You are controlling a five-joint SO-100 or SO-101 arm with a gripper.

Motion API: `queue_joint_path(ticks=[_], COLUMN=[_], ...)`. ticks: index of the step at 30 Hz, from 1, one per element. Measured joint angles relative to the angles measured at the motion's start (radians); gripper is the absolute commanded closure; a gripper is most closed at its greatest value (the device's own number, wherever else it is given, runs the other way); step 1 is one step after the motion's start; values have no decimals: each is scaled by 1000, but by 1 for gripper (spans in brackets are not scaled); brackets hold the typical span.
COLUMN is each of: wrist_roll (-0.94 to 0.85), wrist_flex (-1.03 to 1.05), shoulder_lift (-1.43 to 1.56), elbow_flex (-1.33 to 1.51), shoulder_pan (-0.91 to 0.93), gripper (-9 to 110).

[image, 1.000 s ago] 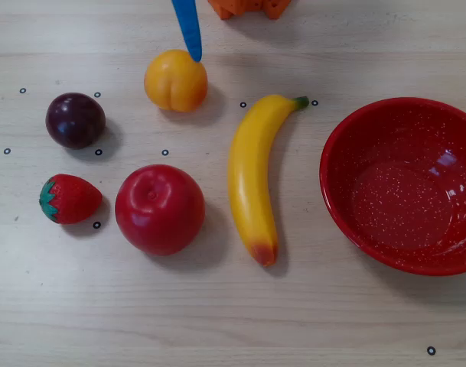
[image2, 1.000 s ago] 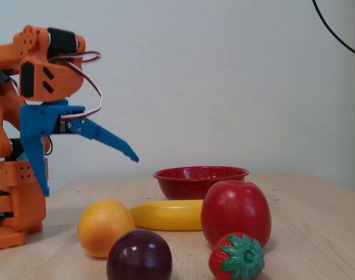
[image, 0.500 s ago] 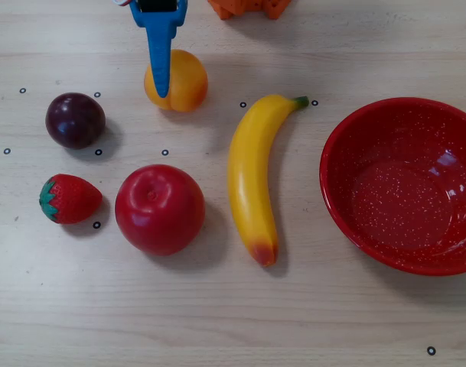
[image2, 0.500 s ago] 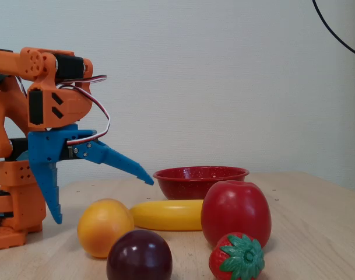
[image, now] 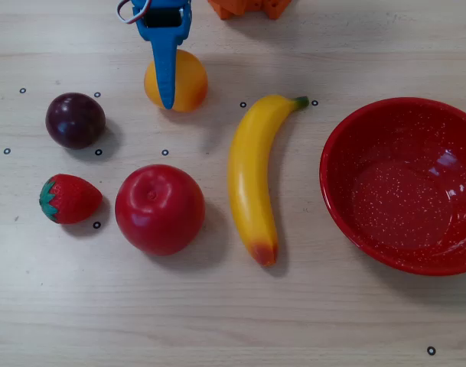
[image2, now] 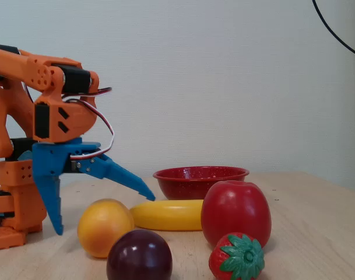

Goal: Put the peach in the red bowl.

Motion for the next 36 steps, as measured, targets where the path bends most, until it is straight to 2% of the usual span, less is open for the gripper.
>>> queue_joint_path(ticks=[22,36], wrist_roll=[-54,-63], wrist_flex=[-241,-236], shoulder_lift=[-156,-156], elbow_flex=[29,41], shoulder_pan=[72,77], gripper=[39,39])
